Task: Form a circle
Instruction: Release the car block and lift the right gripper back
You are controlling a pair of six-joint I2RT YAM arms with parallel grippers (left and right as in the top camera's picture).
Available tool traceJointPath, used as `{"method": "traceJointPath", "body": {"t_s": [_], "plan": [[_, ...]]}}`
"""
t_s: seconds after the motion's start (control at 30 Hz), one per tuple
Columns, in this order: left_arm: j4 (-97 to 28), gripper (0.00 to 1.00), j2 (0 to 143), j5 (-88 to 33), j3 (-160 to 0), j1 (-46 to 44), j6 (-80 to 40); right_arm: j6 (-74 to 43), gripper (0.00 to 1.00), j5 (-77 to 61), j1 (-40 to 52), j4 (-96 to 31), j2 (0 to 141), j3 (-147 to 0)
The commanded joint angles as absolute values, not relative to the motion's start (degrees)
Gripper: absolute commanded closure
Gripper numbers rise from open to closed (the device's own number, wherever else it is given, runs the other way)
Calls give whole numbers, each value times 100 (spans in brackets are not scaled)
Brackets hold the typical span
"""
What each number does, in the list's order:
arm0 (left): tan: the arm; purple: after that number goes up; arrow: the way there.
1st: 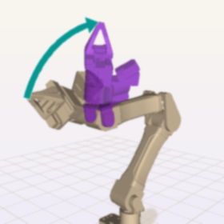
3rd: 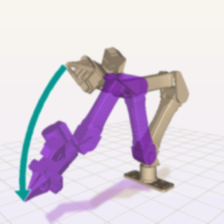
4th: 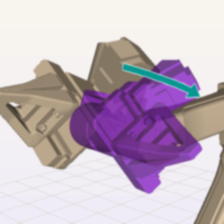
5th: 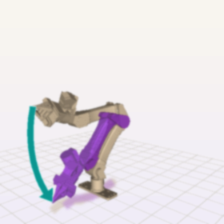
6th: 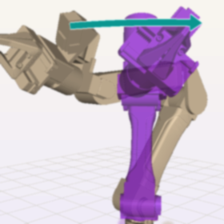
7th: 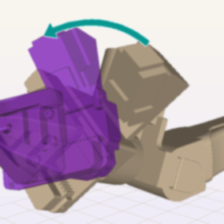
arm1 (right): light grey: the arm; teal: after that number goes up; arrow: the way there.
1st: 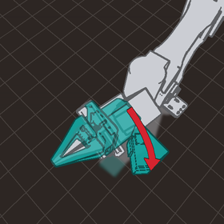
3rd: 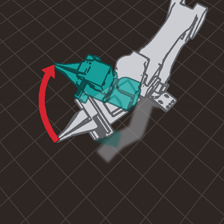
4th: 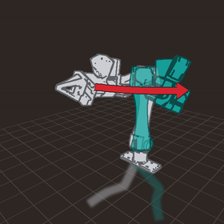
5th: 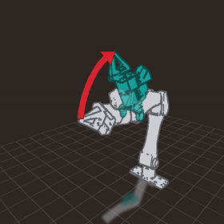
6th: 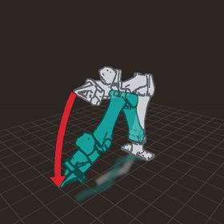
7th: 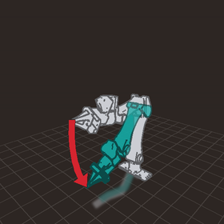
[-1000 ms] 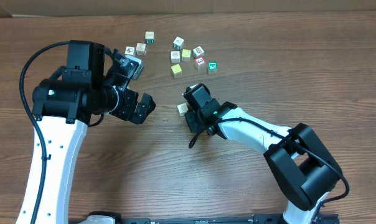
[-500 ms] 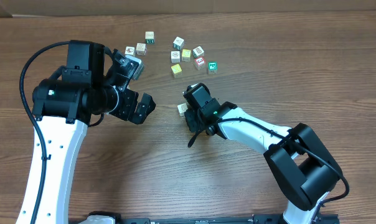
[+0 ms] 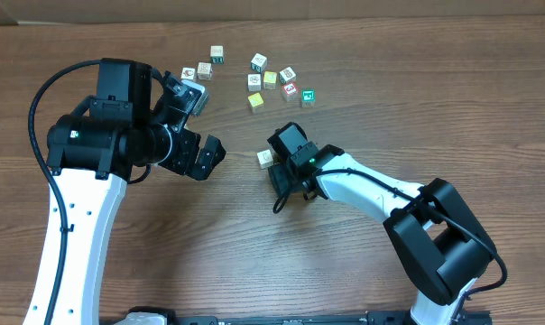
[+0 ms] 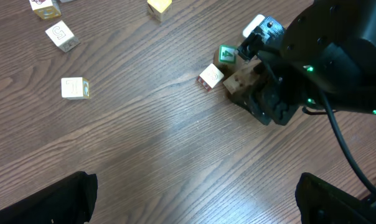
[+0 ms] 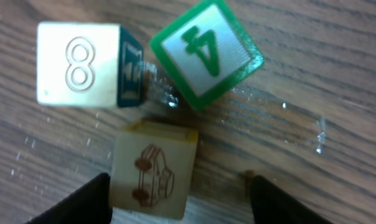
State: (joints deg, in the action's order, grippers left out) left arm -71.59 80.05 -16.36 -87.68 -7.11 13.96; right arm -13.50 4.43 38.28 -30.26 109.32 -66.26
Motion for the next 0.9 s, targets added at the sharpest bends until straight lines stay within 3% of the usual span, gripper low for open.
{"method": "traceJointPath", "body": {"t_s": [0.0,0.5,0.63,0.87], "plan": [[-7155,1,8036,-1741,-8748,-714,1525,-1367,29,440,3806,-3232,10514,-6945],[-7155,0,8036,-1743,-8748,-714,1525,-1162,25,261,3076,-3704,8901,-7041],[-7155,0,8036,-1743,-8748,-714,1525,-727,25,-558,2574,-3474,8967,-7059],[-7155,1,8036,-1741,-8748,-714,1525,-248,24,-604,2274,-3570,9939,-7885]]}}
